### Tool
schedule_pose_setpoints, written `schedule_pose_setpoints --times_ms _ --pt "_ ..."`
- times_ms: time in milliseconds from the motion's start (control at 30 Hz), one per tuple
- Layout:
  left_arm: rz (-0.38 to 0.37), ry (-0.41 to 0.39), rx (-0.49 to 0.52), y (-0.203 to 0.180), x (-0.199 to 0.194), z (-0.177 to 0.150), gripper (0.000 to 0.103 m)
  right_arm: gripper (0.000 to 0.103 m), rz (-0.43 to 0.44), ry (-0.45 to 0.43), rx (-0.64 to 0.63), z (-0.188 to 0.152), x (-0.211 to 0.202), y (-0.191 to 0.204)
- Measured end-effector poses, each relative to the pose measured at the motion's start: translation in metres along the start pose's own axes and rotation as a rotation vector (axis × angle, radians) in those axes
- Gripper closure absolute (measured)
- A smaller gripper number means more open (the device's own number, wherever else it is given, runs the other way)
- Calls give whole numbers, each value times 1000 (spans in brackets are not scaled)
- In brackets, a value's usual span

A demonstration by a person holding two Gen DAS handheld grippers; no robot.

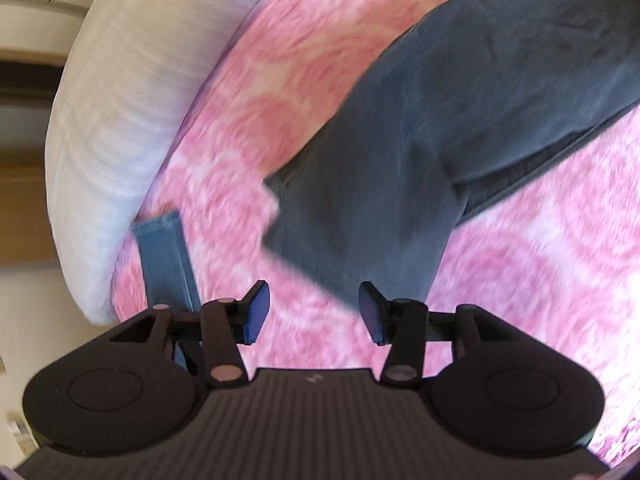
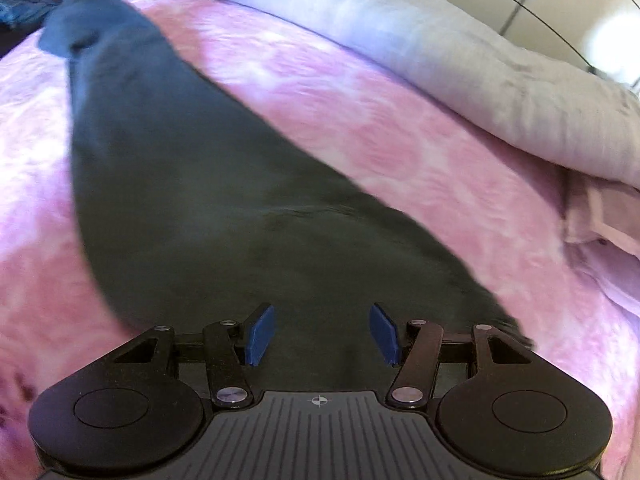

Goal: Fold clothes

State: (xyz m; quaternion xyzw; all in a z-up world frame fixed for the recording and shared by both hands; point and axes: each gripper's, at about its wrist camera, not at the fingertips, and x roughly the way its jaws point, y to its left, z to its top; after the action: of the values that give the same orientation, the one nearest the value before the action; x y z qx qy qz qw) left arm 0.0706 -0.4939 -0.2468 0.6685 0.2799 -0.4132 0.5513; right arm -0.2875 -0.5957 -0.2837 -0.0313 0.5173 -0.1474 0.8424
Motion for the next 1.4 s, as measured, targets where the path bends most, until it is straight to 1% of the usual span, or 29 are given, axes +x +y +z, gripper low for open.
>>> schedule_pose_setpoints --times_ms 33,133,200,233,333,433,500,533,567,600,633,700,767,800,833,900,967,1033,1100,1133,1233,1300,1367,1400 --pt "-3 -5 -20 5 2 -7 55 46 14 -5 9 1 -2 10" --pt "-38 -55 -71 13 10 -23 53 46 34 -13 20 1 -9 29" --pt "-72 -121 -70 12 18 -31 52 46 24 -15 18 13 -10 47" --pt "-63 -157 -22 3 23 -36 51 46 16 -15 17 20 -11 57" --pt "-5 -264 175 -30 42 -54 50 46 -5 -17 14 41 -12 86" --pt "55 -370 373 -64 60 -71 50 46 -62 1 79 56 -9 108" --pt "95 -439 505 -87 72 -82 50 46 -75 29 144 55 -3 110" --pt "168 -478 589 -101 82 -91 51 46 -78 53 167 57 1 115" --pt "228 -504 655 -112 91 -98 56 46 -75 63 171 62 6 123" --pt "247 -526 698 -118 98 -103 84 46 -69 66 169 68 10 131" --pt "252 -545 687 -115 101 -104 96 46 -63 69 166 75 13 139" --pt "262 -575 628 -101 101 -105 98 46 -60 75 144 86 19 154" --pt "287 -610 574 -74 96 -107 99 46 -72 78 97 96 21 164" --pt "307 -619 556 -62 95 -108 99 46 -74 78 94 98 22 166" --pt "320 -630 548 -51 95 -108 98 46 -73 80 97 101 24 167" --pt "322 -637 580 -42 99 -107 98 46 -72 88 113 105 28 167" --pt "266 -600 637 -46 107 -105 94 46 -68 105 152 108 34 165" --pt "217 -550 651 -45 115 -110 79 46 -55 113 185 112 38 165" --pt "170 -498 657 -43 123 -116 77 46 -43 117 197 115 39 165" --pt "150 -482 631 -38 125 -119 77 46 -42 114 195 117 39 165" --pt "84 -452 479 -9 123 -122 76 46 -35 101 197 124 41 163" --pt "11 -447 302 22 118 -109 71 46 -14 84 216 129 46 159" --pt "-53 -462 141 52 116 -90 70 46 4 69 214 136 53 151" --pt "-82 -480 80 62 115 -82 70 46 11 62 205 142 59 147"
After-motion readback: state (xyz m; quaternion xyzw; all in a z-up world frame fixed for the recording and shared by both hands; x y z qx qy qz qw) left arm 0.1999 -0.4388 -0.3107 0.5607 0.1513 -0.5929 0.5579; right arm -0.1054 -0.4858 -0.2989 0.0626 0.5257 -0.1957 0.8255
